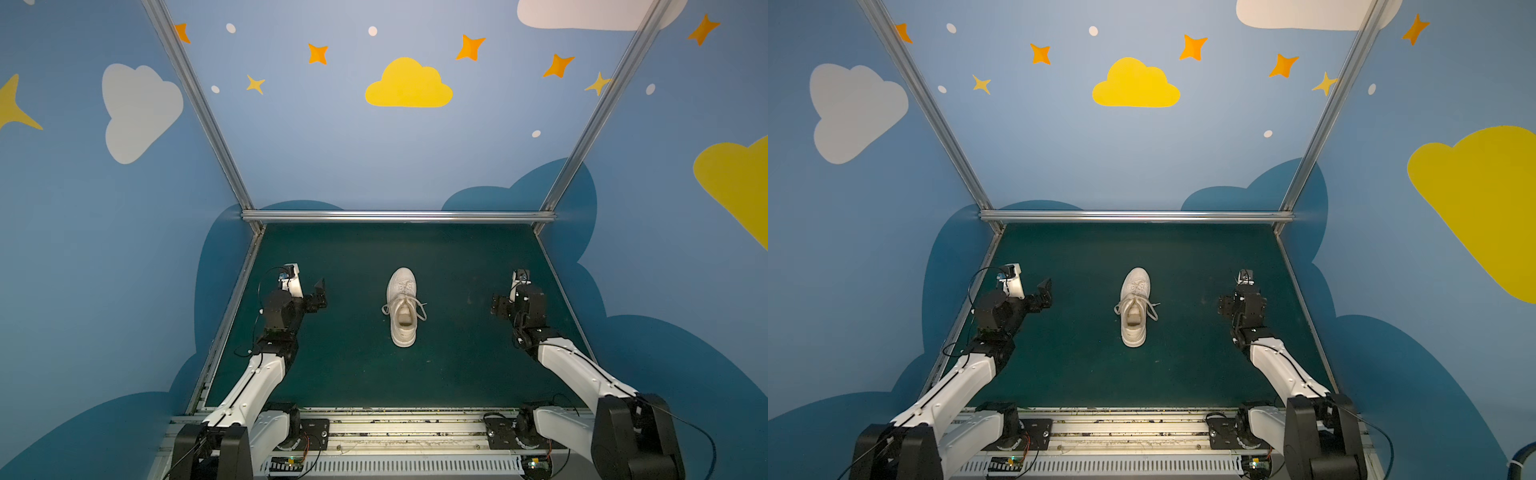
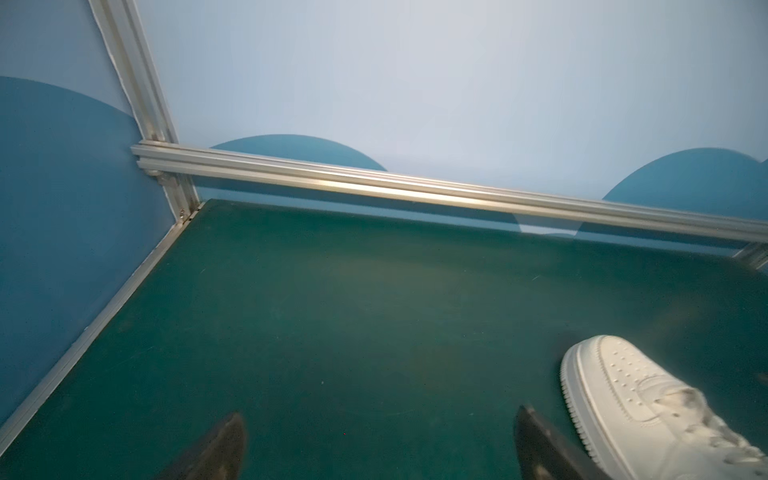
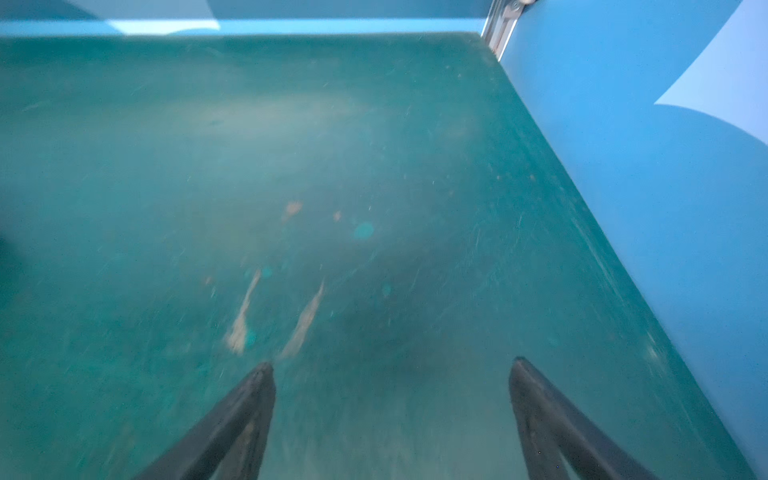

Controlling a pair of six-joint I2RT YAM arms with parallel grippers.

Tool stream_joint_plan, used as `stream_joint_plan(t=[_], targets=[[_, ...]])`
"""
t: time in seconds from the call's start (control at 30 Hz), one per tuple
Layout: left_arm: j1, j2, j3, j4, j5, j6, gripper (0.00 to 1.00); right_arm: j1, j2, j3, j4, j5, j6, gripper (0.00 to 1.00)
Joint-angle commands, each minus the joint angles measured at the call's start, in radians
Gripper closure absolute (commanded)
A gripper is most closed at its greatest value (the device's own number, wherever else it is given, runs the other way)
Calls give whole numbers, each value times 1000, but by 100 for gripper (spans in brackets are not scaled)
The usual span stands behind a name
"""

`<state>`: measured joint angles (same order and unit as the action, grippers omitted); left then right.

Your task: Tie the shoes

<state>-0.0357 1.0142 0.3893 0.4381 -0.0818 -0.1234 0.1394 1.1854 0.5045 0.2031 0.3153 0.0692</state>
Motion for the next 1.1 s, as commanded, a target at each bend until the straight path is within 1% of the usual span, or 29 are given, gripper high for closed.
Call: stream_joint_plan(t=[0.0,0.07,0.1,0.2,0.27,0.33,0.4,0.43,0.53,0.6,0.67,0.7,0.8,1.07], targets=[[1,10,-26,87,-41,75,0,-23,64,-17,184,-23,-9,12],[0,32,-61,133,-56,113,0,-27,89,-17,187,-8,35,12],[0,44,-75,155,-77,125,0,-30,90,-39,220,-11,38,12],[2,93,-114,238,-98,161,0,-42,100,-110,334,-68,22,12],[12,139,-123,279,-104,142,0,-48,122,-132,392,-84,24,12],[18,194,-125,321,-98,124,0,-53,155,-125,407,-117,16,12],[22,260,-129,390,-88,108,0,-54,208,-110,425,-139,-1,12],[21,290,-126,410,-77,113,0,-52,226,-100,433,-148,-28,12],[21,396,-110,475,-60,117,0,-54,254,-16,304,-163,-7,12],[22,466,-83,481,-49,123,0,-71,269,9,277,-214,-22,12],[21,539,-39,497,-54,104,0,-84,273,15,266,-232,-12,12],[22,554,-10,456,-53,106,0,-85,271,16,265,-235,-11,12],[38,514,27,326,-11,116,0,-88,272,17,264,-240,-9,12],[38,516,23,338,-9,116,0,-88,272,17,262,-242,-9,12]])
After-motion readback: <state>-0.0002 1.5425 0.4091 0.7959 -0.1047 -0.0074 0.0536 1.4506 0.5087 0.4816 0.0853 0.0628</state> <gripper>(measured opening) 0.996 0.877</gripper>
